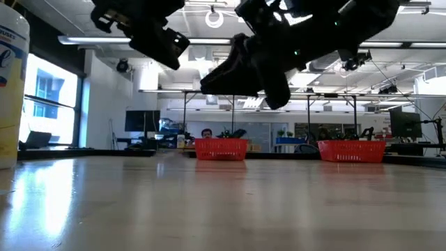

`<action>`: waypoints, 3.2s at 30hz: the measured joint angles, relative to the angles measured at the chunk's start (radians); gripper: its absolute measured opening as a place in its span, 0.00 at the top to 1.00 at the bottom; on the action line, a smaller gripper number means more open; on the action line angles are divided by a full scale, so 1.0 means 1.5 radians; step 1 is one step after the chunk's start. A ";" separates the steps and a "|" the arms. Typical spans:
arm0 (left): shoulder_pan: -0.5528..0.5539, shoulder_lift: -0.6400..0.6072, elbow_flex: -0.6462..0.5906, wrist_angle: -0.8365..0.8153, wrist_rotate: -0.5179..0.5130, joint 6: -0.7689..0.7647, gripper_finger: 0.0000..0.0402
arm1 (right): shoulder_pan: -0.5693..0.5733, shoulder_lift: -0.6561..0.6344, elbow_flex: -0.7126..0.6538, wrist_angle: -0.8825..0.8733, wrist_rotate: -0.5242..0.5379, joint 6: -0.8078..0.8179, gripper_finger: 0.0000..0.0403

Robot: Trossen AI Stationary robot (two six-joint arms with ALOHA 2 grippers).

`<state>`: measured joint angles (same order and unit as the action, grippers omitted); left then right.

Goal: Pick & Place First Aid Supplies
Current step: Put the ointment pack into the right red bin

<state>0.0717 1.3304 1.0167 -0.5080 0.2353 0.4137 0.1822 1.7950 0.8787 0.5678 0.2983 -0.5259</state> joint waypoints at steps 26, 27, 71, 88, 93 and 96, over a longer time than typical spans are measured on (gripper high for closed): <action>-0.032 0.159 -0.041 0.129 -0.018 -0.136 0.67 | 0.028 -0.073 0.016 -0.357 0.202 0.247 0.69; -0.031 0.166 -0.042 0.129 -0.017 -0.116 0.65 | 0.027 -0.079 0.016 -0.361 0.181 0.259 0.69; -0.023 0.324 -0.039 0.185 -0.117 -0.036 1.00 | 0.026 -0.087 0.016 -0.379 0.088 0.311 0.69; -0.021 0.298 0.038 0.094 -0.079 -0.072 0.85 | 0.026 -0.087 0.016 -0.375 0.088 0.309 0.69; -0.015 0.298 0.044 0.099 -0.075 -0.070 0.78 | 0.026 -0.087 0.016 -0.375 0.088 0.307 0.69; 0.002 0.303 0.045 0.107 -0.049 -0.076 0.77 | 0.026 -0.087 0.016 -0.375 0.088 0.307 0.69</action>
<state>0.0746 1.7842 1.0837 -0.3472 0.1615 0.3002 0.2207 1.6650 0.9020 0.0051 0.4305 -0.0647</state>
